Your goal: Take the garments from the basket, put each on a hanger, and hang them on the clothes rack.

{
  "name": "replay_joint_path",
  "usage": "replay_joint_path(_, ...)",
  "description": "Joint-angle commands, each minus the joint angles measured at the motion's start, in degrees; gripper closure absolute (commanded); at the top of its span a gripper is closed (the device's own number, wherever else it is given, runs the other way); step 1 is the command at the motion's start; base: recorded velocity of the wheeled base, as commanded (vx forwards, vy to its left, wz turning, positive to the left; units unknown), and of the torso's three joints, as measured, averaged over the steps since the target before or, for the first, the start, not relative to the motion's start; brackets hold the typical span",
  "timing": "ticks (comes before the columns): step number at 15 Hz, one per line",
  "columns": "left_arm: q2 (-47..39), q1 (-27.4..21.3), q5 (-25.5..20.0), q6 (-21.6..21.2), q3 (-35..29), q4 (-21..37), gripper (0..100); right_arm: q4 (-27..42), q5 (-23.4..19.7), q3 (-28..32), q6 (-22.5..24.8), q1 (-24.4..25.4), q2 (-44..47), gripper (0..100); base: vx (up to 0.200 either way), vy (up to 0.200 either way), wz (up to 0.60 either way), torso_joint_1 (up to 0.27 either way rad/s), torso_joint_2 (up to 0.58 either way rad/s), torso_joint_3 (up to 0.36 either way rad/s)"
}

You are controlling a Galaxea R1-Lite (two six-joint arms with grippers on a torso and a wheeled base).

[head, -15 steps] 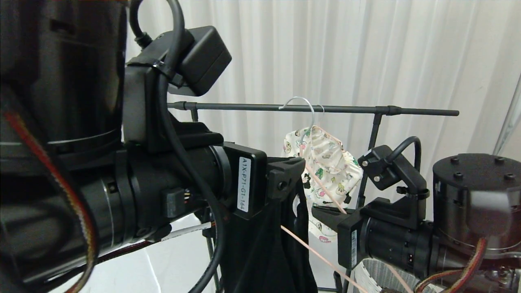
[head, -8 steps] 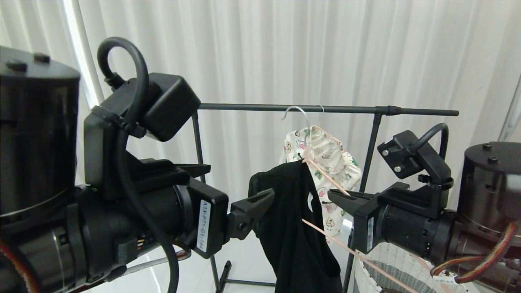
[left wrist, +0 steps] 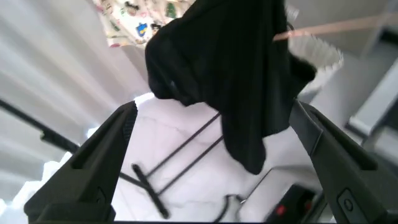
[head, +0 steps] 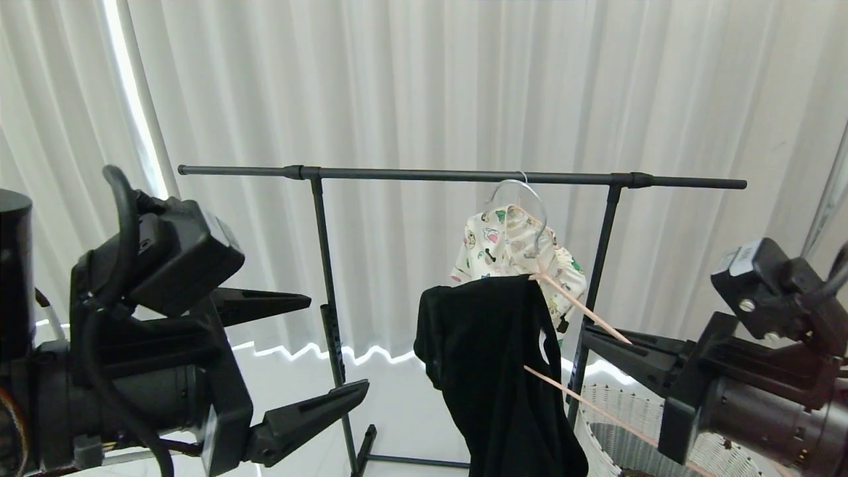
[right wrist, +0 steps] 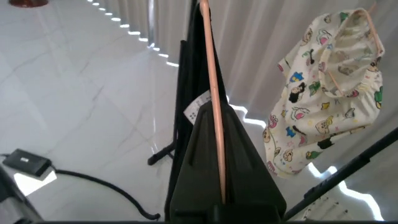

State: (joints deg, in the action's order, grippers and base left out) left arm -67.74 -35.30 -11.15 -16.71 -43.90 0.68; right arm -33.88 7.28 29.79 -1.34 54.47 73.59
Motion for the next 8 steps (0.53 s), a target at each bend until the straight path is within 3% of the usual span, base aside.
replay_joint_path(1,2.09,5.68,-4.67,-5.44,3.82,-0.42,0,0.04,-3.23,-5.45,2.66,0.11,-7.85,100,0.000,0.000,0.00,0.000,0.00,0.000)
replay_joint_path(5,-0.72,3.58,-11.17,-10.09,4.08,-0.59,0,0.04,-8.68,-10.72,6.70,0.82,-13.92,100,0.000,0.000,0.00,0.000,0.00,0.000)
replay_joint_path(8,-4.68,-1.96,-15.04,-12.11,3.82,-2.44,0,0.04,-13.08,-12.57,9.08,2.13,-15.24,100,0.000,0.000,0.00,0.000,0.00,0.000)
